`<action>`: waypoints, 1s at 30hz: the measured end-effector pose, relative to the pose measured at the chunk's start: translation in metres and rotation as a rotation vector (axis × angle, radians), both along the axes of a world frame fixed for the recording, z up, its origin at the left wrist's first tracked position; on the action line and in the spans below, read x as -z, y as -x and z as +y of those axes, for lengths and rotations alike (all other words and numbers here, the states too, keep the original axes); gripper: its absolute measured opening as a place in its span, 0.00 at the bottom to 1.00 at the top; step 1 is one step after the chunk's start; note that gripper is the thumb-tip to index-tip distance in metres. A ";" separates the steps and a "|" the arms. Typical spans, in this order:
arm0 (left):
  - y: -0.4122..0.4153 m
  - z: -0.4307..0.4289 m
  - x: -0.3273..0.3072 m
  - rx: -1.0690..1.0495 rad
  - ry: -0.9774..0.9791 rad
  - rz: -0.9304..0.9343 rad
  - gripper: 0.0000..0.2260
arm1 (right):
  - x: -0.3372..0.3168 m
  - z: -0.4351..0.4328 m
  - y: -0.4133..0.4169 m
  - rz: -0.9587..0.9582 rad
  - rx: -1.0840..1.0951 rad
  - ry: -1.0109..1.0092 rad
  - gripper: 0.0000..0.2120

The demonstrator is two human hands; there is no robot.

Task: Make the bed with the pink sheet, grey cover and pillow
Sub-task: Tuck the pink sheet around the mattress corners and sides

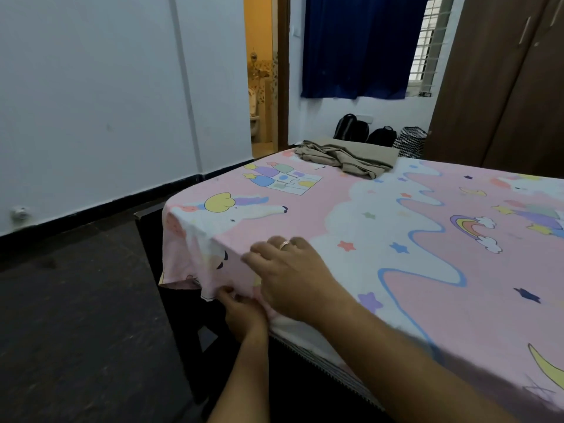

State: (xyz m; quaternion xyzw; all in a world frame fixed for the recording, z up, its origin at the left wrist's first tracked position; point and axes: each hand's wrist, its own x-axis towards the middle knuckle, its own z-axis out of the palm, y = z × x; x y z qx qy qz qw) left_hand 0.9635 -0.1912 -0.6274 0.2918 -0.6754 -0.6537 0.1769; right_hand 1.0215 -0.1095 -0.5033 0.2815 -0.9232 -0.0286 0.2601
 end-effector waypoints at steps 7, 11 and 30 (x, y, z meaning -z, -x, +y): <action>0.002 0.000 0.010 0.053 0.098 -0.059 0.23 | 0.076 0.012 0.018 -0.157 0.187 -0.504 0.28; -0.002 -0.013 0.008 0.150 0.156 -0.105 0.28 | 0.108 -0.006 -0.006 -0.329 0.145 -0.427 0.17; -0.015 0.047 -0.123 0.638 1.112 0.208 0.19 | 0.024 0.112 -0.026 -0.432 0.359 0.020 0.33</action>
